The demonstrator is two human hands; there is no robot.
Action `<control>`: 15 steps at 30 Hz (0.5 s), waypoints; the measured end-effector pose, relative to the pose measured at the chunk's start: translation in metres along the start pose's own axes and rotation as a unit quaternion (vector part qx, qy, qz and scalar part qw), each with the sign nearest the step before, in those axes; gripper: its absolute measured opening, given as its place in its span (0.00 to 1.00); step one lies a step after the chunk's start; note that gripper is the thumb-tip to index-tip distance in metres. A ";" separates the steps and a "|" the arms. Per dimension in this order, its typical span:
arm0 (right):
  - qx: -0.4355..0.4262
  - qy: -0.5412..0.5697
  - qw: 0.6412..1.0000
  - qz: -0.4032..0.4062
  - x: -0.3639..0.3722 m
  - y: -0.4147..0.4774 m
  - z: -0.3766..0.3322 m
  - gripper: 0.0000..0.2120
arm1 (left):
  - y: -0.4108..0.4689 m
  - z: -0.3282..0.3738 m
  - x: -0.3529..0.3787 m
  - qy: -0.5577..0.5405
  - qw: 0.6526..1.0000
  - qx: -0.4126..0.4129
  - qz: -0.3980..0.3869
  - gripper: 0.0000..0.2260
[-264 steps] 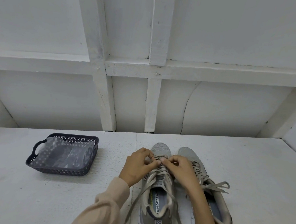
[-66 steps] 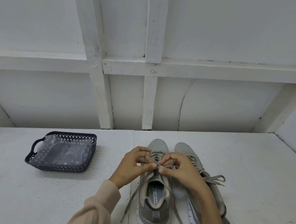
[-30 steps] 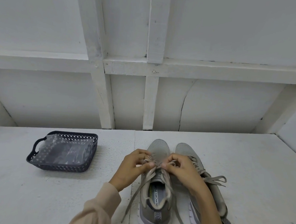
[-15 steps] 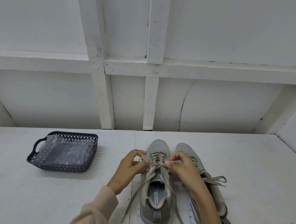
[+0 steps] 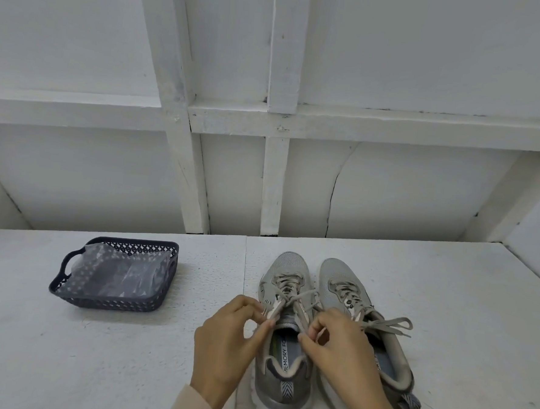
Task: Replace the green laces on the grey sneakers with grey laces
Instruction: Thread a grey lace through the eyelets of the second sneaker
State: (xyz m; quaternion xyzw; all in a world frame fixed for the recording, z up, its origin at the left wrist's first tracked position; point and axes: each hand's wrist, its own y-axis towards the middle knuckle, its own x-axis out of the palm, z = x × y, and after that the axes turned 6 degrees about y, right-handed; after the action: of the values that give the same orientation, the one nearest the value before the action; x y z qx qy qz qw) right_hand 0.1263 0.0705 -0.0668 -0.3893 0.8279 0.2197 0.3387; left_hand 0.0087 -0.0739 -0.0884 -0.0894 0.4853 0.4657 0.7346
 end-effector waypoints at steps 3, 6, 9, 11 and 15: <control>-0.010 0.018 1.000 -0.023 -0.001 -0.004 -0.002 0.13 | -0.003 0.002 -0.003 -0.026 0.999 0.004 -0.035 0.12; -0.017 0.072 0.996 -0.048 0.000 -0.004 -0.005 0.11 | -0.008 0.004 -0.004 -0.099 0.992 0.002 -0.084 0.15; -0.008 0.110 0.991 -0.073 -0.002 -0.004 -0.006 0.10 | -0.010 0.006 -0.006 -0.142 0.983 -0.008 -0.116 0.09; -0.004 0.123 0.987 -0.103 -0.006 -0.005 -0.009 0.08 | -0.009 0.007 -0.010 -0.153 0.977 -0.010 -0.148 0.08; 0.015 0.169 0.972 -0.162 -0.017 -0.009 -0.017 0.11 | -0.010 0.013 -0.021 -0.142 0.959 -0.005 -0.244 0.08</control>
State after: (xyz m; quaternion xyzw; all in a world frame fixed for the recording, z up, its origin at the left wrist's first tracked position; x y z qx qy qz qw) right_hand 0.1349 0.0630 -0.0441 -0.5448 0.8022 0.0805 0.2306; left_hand 0.0222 -0.0846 -0.0683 -0.1413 0.3376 0.2829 0.8866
